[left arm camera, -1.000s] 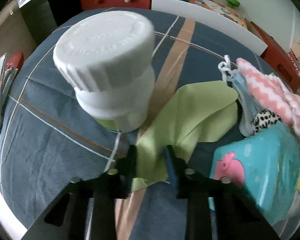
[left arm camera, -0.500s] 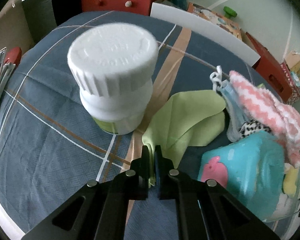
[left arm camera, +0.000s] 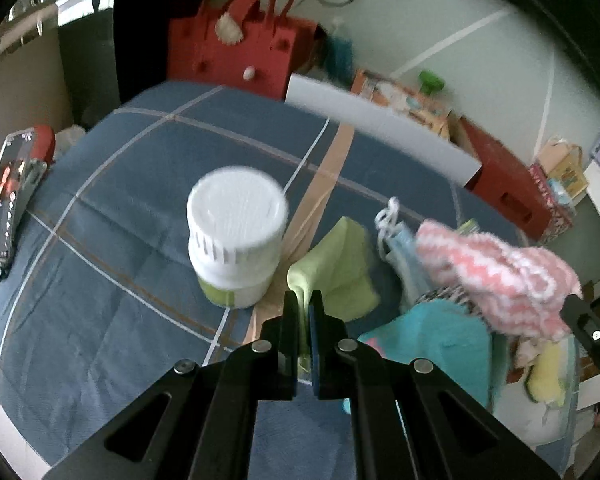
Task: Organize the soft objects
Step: 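Carry the mitten and green cloth over the white tray and release both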
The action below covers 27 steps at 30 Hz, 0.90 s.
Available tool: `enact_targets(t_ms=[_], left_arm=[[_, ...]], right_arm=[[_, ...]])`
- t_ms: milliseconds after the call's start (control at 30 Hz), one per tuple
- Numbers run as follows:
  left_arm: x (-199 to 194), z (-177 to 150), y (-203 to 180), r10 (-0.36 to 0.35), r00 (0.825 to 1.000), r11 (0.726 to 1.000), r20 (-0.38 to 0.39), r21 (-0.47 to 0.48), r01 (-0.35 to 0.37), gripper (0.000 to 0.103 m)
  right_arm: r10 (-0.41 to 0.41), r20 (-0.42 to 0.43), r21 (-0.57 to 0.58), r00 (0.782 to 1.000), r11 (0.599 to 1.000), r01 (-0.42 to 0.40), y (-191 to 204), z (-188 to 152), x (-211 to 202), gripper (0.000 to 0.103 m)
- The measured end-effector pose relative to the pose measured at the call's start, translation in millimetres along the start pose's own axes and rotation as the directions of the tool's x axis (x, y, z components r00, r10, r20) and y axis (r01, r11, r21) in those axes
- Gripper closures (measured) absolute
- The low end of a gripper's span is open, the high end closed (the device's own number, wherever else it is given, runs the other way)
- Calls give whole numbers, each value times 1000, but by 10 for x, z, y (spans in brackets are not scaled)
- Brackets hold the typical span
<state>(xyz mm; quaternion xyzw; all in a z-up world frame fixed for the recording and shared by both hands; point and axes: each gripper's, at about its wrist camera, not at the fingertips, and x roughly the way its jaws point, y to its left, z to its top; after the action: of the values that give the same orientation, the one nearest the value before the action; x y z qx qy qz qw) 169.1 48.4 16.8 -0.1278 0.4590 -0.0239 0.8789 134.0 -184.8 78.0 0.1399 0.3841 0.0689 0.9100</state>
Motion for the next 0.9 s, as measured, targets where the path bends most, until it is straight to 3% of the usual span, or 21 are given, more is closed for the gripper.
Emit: enact_targets(t_ms=[300, 567, 733, 900], left_arm=[[-465, 118, -110, -53, 984, 998, 171, 26, 50, 99], [-817, 149, -337, -121, 950, 990, 288, 102, 95, 99], [-935, 144, -536, -169, 935, 979, 310, 161, 123, 99], [-944, 126, -764, -205, 935, 965, 291, 218, 144, 99]], right_arm=[[18, 94, 11, 995, 1000, -19, -19, 55, -323, 90], [-2, 171, 38, 985, 999, -4, -125, 98, -609, 90], [-34, 225, 60, 974, 998, 21, -244, 128, -808, 90], [-89, 259, 91, 962, 994, 67, -394, 144, -961, 90]])
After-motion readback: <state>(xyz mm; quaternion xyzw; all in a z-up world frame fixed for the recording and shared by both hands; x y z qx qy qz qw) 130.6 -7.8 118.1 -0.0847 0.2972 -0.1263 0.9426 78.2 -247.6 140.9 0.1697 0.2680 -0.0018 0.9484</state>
